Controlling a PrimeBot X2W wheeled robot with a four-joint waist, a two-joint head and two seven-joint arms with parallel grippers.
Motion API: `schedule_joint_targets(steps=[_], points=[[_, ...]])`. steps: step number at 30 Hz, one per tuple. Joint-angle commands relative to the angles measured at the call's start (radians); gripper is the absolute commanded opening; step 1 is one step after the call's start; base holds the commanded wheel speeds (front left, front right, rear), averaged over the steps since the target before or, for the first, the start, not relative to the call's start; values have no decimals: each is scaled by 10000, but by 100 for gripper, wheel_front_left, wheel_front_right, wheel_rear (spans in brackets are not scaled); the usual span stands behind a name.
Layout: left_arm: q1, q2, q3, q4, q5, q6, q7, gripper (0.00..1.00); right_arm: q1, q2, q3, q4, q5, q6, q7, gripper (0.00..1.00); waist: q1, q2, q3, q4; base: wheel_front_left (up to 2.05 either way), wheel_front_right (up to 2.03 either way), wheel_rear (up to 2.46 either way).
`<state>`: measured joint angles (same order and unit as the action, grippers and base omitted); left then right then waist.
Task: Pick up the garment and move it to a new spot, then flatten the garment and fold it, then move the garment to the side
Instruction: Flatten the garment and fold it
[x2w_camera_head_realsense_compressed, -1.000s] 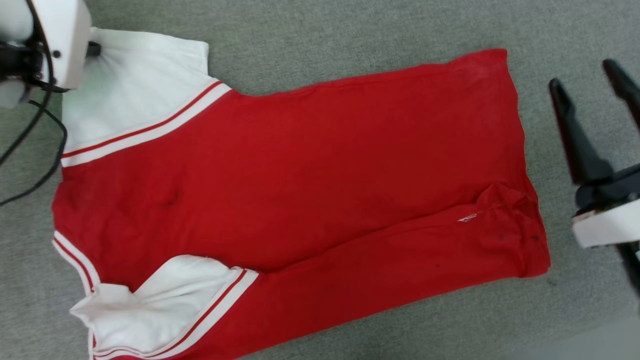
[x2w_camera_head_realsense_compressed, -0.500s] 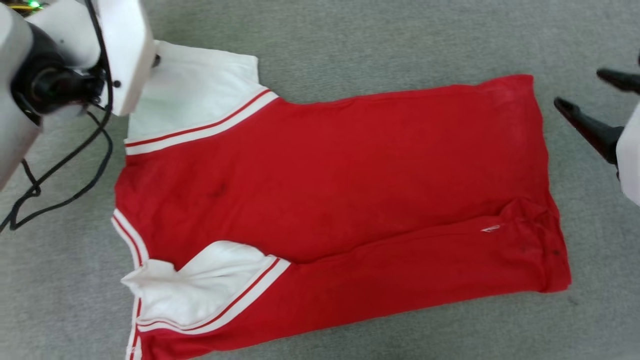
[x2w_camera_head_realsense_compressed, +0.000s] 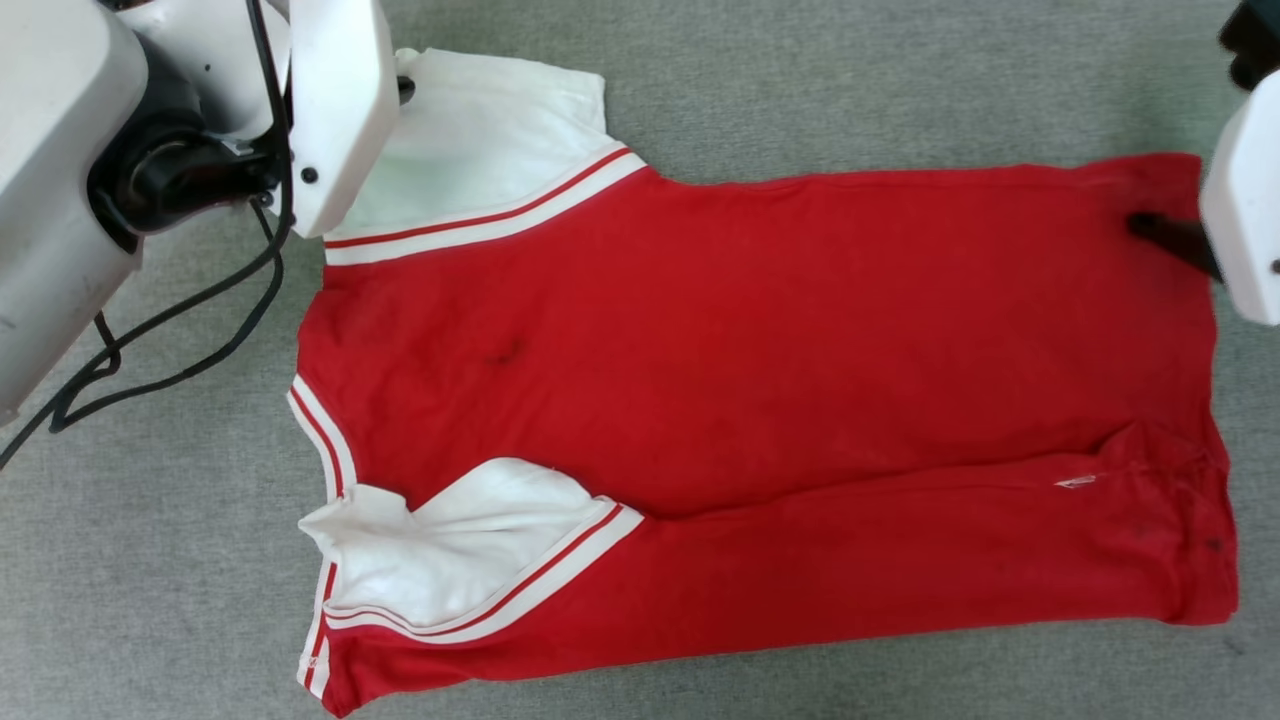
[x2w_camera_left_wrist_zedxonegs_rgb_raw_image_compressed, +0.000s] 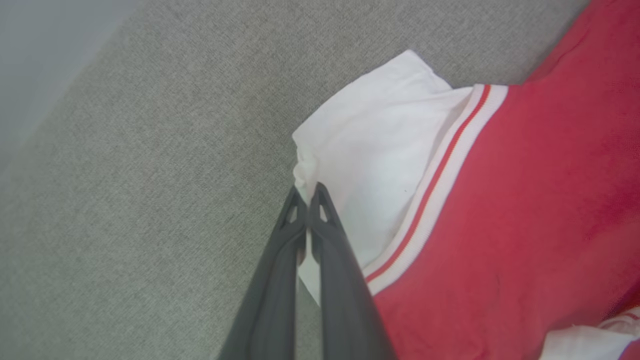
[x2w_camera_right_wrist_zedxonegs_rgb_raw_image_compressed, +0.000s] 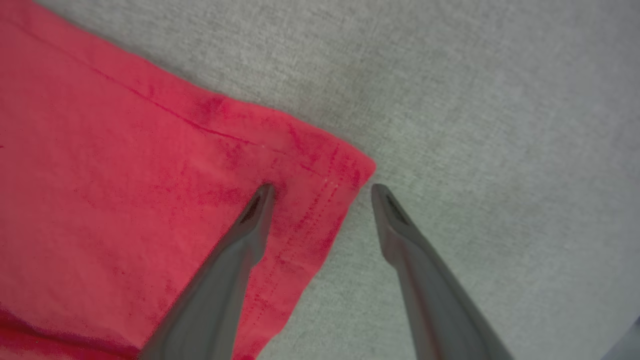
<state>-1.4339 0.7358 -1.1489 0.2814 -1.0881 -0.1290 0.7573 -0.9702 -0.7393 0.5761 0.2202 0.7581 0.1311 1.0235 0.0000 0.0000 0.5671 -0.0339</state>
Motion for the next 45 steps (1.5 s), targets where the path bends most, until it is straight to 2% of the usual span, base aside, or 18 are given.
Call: schedule_joint_targets(steps=[1, 5, 9, 10, 11, 13, 21, 27, 33, 39, 45], points=[[-158, -26, -77, -61, 3, -2, -67, 0, -105, 90, 204, 219, -112, -7, -128, 100, 0, 0, 112, 104, 0, 0, 0], [-306, 43, -294, -160, -41, -3, -208, 0, 490, 311, 1121, 904, 29, -4, -270, 100, 0, 0, 196, 174, 0, 0, 0], [-334, 138, -506, -183, -104, -3, -336, 0, 886, 346, 1567, 1361, 403, -2, -574, 100, 0, 0, 193, 154, 0, 0, 0], [-324, 159, -554, -172, -135, -3, -394, 0, 859, 328, 1604, 1403, 441, -2, -728, 41, 0, 0, 158, 140, 0, 0, 0], [-296, 183, -587, -151, -152, -3, -460, 0, 787, 304, 1581, 1448, 463, -2, -927, 0, 0, 0, 96, 126, 0, 0, 0], [88, 295, -785, -141, -331, -4, -1157, 0, 348, -1, 1203, 1528, 618, -9, -2433, 0, 0, 0, -709, 141, 0, 0, 0], [1160, 886, -1017, -895, -607, -3, -2087, 0, 1347, -707, 1426, 1055, 1189, -7, -3887, 0, 0, 0, -2131, 301, 0, 0, 0], [2209, 1430, -1137, -1683, -635, 20, -2501, 0, 2417, -1307, 1545, 409, 1488, -7, -4656, 0, 0, 0, -2955, 405, 0, 0, 0], [3528, 1993, -1229, -2664, -617, 351, -2578, 0, 3685, -1703, 1478, -217, 1673, -7, -5152, 0, 0, 0, -3632, 451, 0, 0, 0], [5037, 2342, -1283, -3399, -764, 769, -2663, 0, 5096, -1757, 1212, -485, 1749, -7, -5611, 0, 0, 0, -3939, 484, 0, 0, 0], [6193, 2375, -1305, -3459, -681, 997, -2761, 0, 6048, -1588, 1006, -398, 1575, -7, -5857, 0, 0, 0, -3913, 465, 0, 0, 0]])
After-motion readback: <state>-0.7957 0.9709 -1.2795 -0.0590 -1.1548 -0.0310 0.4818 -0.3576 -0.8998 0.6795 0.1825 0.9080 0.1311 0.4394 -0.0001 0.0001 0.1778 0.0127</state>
